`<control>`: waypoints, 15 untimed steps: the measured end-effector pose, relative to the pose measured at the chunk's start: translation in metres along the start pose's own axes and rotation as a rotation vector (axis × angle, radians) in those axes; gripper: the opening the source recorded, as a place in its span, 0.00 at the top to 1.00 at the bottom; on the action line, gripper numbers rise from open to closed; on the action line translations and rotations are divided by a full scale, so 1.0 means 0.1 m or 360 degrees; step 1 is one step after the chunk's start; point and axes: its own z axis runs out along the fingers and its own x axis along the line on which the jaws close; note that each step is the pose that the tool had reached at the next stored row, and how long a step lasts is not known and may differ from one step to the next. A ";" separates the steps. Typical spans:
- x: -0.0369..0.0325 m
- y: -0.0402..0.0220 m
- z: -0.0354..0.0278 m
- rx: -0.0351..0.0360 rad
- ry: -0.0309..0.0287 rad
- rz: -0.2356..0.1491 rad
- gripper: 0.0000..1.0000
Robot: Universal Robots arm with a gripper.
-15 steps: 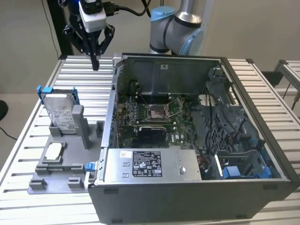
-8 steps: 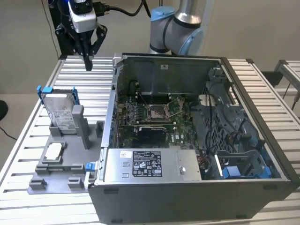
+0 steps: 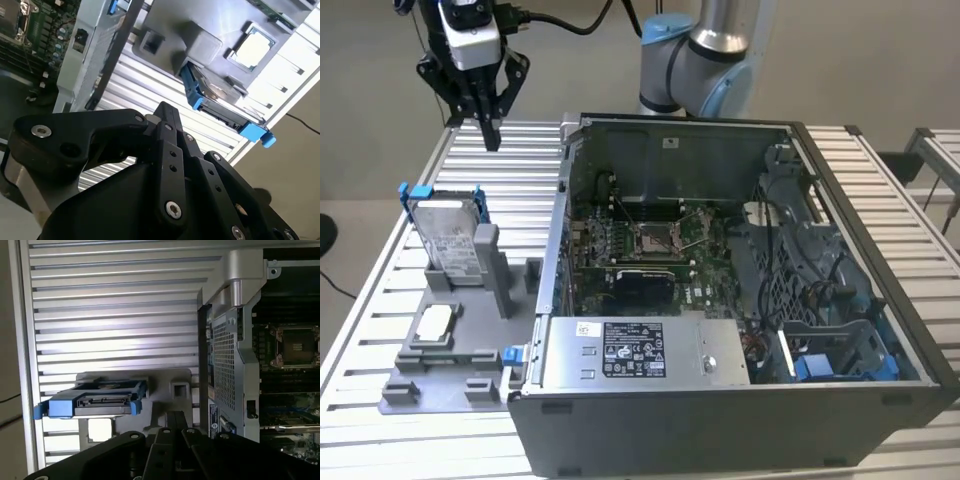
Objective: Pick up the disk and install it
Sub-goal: 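Reach for the disk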
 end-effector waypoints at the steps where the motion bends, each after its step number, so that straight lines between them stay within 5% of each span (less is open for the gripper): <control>1: 0.032 -0.002 0.000 0.0000 0.00000 0.0000 1.00; 15: 0.422 -0.031 0.005 -0.0002 0.00024 -0.0048 1.00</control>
